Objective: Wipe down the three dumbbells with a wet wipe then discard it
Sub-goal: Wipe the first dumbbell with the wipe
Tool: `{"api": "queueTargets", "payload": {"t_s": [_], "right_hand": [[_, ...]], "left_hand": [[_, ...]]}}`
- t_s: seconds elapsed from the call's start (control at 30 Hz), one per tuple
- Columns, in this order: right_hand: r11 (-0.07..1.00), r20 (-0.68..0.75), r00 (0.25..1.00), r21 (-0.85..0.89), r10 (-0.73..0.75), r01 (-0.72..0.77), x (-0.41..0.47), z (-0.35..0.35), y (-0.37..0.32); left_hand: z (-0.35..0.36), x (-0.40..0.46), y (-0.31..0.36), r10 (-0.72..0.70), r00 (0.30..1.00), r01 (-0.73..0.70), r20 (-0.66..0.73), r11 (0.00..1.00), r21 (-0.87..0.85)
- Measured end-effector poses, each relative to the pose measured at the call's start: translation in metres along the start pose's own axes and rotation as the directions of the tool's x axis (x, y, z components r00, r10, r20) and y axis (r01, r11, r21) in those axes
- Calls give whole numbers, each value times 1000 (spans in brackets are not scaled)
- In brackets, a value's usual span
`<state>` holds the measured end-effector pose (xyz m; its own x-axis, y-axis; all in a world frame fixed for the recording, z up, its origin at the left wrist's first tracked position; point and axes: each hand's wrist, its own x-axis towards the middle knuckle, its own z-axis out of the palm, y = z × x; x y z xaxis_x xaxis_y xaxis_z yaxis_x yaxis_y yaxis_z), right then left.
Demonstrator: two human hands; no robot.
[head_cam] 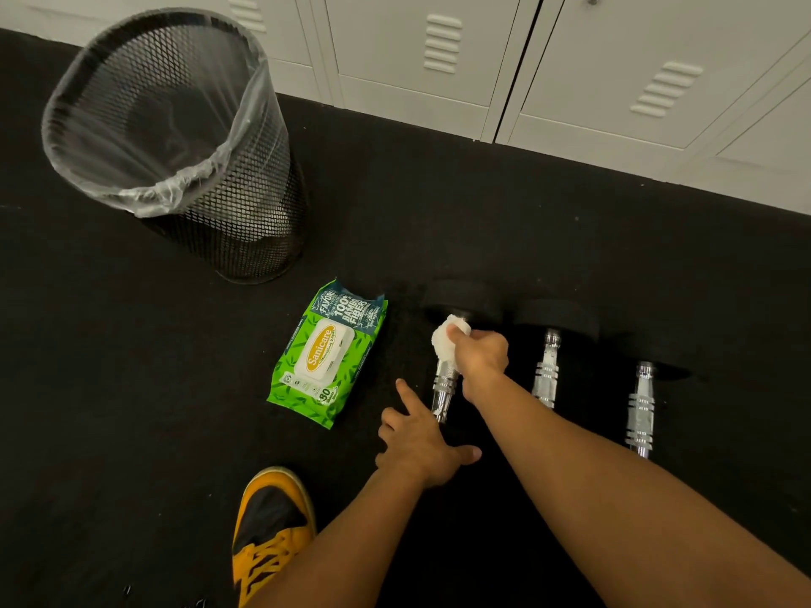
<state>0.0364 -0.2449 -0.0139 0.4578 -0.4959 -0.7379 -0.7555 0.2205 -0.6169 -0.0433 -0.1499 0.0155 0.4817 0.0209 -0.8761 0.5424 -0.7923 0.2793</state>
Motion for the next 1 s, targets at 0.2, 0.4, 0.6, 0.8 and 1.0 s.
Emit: {"api": "queueTargets", "payload": {"t_s": [0.2, 0.4, 0.6, 0.8, 1.0], "right_hand": [[998, 2, 999, 37, 49, -49, 8, 9, -2], [999, 79, 996, -13, 47, -46, 14, 4, 9], [997, 126, 991, -72, 44, -35, 18, 0, 16], [989, 153, 988, -145, 20, 3, 13, -4, 27], [981, 170, 985, -188, -19, 52, 8, -10, 38]], "left_hand": [[-4, 1, 0, -4, 999, 4, 33, 1000, -3], [-4, 0, 1, -1, 1000, 2, 28, 1000, -26], [-5, -1, 0, 3, 1000, -2, 30, 1000, -31], [-6, -1, 2, -4, 999, 5, 35, 1000, -30], [-5, 0, 1, -11, 1000, 12, 22, 1000, -17]]}}
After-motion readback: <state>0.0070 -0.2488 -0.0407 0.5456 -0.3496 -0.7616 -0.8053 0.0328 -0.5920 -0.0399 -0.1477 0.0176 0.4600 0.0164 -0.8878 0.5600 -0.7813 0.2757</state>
